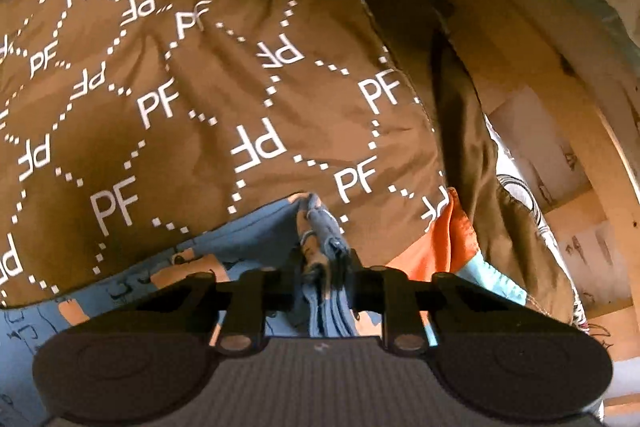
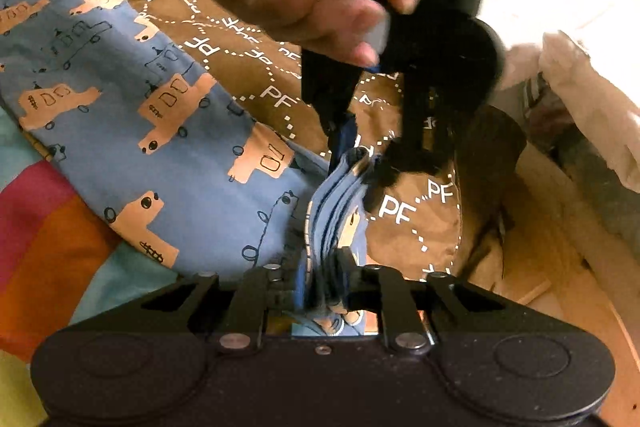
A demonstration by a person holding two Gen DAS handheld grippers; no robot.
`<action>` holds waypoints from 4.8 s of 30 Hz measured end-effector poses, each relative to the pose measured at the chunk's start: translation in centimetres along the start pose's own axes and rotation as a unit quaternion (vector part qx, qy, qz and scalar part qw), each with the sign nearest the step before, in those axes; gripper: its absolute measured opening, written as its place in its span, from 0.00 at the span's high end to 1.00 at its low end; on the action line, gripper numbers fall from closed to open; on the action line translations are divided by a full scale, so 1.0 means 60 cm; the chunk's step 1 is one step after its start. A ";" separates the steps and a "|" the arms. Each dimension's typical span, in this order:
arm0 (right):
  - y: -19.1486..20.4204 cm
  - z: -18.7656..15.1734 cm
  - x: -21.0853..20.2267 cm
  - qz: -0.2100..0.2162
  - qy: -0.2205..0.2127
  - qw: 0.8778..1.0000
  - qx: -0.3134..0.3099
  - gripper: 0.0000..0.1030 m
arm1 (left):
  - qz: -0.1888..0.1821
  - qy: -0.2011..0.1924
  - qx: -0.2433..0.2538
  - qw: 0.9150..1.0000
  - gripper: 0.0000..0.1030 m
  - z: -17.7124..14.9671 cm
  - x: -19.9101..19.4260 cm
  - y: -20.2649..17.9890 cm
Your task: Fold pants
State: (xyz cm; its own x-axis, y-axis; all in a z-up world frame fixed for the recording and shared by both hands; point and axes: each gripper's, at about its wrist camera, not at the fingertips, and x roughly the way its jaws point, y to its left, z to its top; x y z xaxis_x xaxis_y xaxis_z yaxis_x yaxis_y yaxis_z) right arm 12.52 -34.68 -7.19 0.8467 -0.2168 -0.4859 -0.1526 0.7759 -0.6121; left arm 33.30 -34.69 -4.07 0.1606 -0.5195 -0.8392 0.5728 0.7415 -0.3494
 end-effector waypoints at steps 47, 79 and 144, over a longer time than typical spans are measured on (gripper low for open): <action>0.227 0.149 -0.049 0.173 -0.010 0.981 0.087 0.77 | -0.066 0.005 0.018 0.998 0.69 -0.177 -0.131 0.365; 0.286 0.233 -0.092 0.259 -0.045 0.959 0.101 0.86 | 0.029 0.017 0.018 0.999 0.87 -0.233 -0.241 0.446; 0.114 0.159 0.022 0.225 -0.096 0.969 -0.029 0.02 | 0.109 -0.037 0.045 0.992 0.07 -0.414 -0.236 0.398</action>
State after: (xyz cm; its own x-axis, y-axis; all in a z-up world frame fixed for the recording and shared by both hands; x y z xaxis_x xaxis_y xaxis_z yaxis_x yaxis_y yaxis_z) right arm 17.45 -23.99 -6.08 0.7661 0.2552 -0.5899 -0.5526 0.7302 -0.4017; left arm 24.72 0.91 -10.89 0.3458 -0.3837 -0.8563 0.5864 0.8008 -0.1220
